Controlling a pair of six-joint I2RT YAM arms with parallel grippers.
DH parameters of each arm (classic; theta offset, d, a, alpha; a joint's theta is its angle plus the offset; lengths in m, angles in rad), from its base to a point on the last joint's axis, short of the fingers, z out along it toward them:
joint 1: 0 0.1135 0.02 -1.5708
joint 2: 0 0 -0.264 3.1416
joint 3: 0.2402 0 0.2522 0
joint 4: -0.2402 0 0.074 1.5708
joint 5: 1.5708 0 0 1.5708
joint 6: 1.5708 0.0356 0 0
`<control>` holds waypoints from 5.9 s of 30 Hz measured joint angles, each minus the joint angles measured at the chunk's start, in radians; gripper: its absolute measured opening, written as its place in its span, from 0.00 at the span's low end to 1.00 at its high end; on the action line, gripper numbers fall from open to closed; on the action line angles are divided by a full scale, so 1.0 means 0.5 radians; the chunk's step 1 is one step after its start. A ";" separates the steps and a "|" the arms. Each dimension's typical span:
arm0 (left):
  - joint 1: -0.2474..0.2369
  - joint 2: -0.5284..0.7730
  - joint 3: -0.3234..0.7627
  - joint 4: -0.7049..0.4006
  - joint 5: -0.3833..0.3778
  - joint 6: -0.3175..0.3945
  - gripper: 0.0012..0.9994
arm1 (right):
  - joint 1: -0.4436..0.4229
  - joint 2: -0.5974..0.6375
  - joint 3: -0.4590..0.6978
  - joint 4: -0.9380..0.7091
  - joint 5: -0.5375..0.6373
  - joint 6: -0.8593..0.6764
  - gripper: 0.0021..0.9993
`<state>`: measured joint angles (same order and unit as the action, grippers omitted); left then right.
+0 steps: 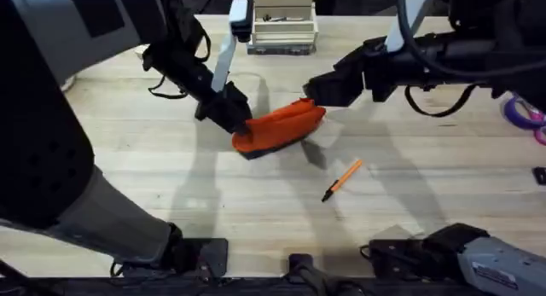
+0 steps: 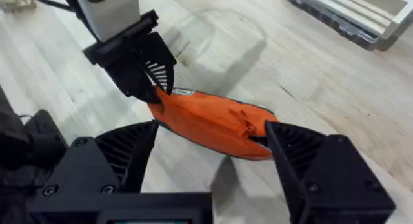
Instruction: Unzip the bag, pick up the pens from the table one at a time and place them inside, then zip the bag closed.
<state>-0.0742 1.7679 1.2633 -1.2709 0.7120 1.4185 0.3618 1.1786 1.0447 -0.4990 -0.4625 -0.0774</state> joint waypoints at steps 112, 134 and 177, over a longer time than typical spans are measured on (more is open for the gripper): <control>0.000 0.000 0.000 0.015 0.003 0.000 0.04 | 0.123 0.772 0.002 0.245 0.287 -0.107 0.04; 0.000 0.001 0.000 0.002 0.060 0.001 0.04 | 0.125 0.459 -0.001 0.194 0.288 -0.108 0.03; -0.005 0.005 0.025 -0.031 0.000 -0.001 0.04 | 0.117 -0.131 0.011 0.598 0.297 -0.055 0.90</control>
<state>-0.0769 1.7702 1.2758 -1.2861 0.7119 1.4181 0.4202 1.1134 1.0500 -0.2001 -0.3141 -0.1047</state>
